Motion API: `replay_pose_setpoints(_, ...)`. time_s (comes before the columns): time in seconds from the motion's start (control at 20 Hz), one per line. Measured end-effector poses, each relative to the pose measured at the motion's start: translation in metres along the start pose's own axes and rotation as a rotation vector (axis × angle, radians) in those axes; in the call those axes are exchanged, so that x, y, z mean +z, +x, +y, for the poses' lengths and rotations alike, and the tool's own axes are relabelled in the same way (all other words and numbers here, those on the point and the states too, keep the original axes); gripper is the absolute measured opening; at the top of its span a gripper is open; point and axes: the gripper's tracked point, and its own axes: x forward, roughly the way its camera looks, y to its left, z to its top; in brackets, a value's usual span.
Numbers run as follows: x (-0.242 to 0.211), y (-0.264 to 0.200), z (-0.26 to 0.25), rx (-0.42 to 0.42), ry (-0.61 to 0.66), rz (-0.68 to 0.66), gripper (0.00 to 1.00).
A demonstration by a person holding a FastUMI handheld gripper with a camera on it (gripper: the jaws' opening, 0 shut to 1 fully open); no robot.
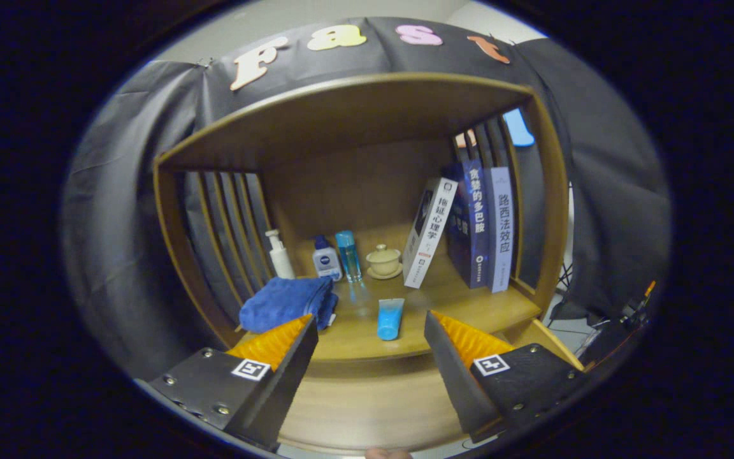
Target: Pull open the drawer, take out the items inside it, and place them on the countertop above the cabinet.
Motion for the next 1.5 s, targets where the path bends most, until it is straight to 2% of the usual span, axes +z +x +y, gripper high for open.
replay_pose_setpoints(0.3,-0.005,-0.091,-0.021,-0.039,-0.029,-0.109,1.00)
replay_pose_setpoints(0.6,-0.083,-0.129,-0.037,-0.062,-0.127,-0.110,1.00)
replay_pose_setpoints(0.75,-0.135,-0.128,-0.033,-0.038,-0.105,-0.047,1.00)
replay_pose_setpoints(0.85,-0.153,-0.122,-0.032,-0.022,-0.109,-0.023,1.00)
replay_pose_setpoints(1.0,-0.174,-0.110,-0.016,0.050,-0.081,-0.009,1.00)
replay_pose_setpoints(1.3,-0.203,-0.083,-0.026,0.020,-0.119,0.031,1.00)
replay_pose_setpoints(1.5,-0.204,-0.078,-0.029,-0.028,-0.196,-0.011,0.99)
